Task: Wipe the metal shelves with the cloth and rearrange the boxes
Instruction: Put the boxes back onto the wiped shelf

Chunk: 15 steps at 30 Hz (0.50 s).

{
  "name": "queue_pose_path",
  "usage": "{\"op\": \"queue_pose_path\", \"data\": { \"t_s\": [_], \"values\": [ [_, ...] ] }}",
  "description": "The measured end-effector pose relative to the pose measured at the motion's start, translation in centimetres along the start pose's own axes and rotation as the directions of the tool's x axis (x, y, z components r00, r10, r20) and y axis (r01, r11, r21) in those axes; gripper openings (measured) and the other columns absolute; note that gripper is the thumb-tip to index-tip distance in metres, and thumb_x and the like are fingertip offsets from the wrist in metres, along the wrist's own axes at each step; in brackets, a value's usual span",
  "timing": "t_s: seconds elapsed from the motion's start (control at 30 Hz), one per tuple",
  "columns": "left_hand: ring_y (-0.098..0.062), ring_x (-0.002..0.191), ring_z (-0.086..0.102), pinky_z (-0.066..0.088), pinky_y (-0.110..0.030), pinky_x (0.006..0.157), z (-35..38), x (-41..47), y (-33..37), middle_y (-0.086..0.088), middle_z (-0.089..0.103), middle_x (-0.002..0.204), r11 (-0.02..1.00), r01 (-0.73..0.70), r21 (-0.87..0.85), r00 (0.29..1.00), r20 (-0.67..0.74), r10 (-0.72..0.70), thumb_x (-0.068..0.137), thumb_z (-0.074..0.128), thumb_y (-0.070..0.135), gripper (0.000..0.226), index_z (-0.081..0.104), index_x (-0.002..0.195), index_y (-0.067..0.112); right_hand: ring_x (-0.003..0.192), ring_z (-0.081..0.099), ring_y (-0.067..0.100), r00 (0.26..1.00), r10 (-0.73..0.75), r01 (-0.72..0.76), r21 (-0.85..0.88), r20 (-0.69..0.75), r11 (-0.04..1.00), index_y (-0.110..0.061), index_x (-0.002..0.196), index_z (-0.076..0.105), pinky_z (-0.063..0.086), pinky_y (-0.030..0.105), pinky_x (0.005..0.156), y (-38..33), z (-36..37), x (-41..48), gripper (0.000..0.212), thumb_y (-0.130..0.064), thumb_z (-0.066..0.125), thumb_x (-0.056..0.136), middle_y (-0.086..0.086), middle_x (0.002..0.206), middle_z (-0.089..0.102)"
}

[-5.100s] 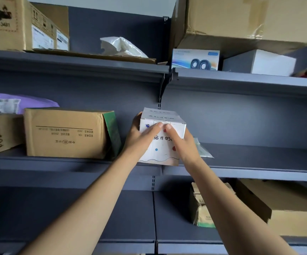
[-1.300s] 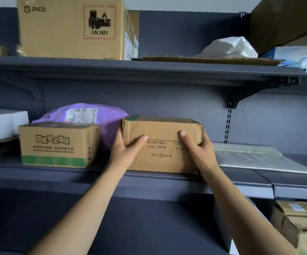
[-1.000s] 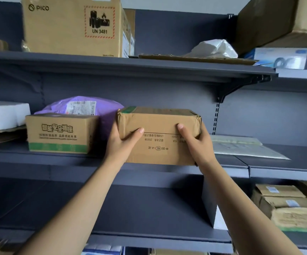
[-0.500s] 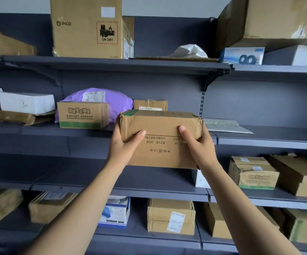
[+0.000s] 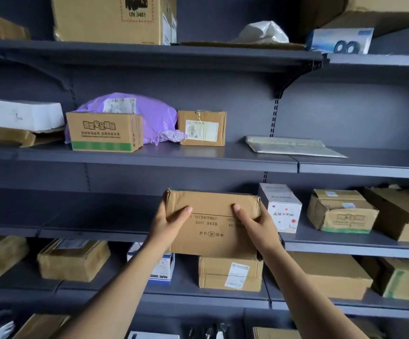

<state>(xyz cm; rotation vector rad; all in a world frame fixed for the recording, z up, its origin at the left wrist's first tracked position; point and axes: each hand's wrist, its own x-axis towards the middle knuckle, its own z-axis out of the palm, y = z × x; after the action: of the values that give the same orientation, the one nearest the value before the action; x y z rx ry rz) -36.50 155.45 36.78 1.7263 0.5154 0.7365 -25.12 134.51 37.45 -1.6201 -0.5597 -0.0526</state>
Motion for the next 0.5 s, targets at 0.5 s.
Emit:
{"op": "queue_pose_path", "data": {
  "t_s": [0.5],
  "values": [
    [0.013, 0.116, 0.054, 0.039, -0.014, 0.101, 3.0, 16.8, -10.0, 0.019, 0.058, 0.132, 0.998, -0.058, -0.039, 0.991, 0.120, 0.063, 0.075, 0.086, 0.027, 0.088, 0.037, 0.147, 0.037, 0.125, 0.062, 0.019, 0.998, 0.036, -0.036, 0.003, 0.052, 0.999, -0.029, 0.154, 0.040, 0.047, 0.051, 0.110, 9.6, 6.3, 12.9, 0.082, -0.026, 0.080, 0.082, -0.002, 0.132, 0.068]
  ]
}}
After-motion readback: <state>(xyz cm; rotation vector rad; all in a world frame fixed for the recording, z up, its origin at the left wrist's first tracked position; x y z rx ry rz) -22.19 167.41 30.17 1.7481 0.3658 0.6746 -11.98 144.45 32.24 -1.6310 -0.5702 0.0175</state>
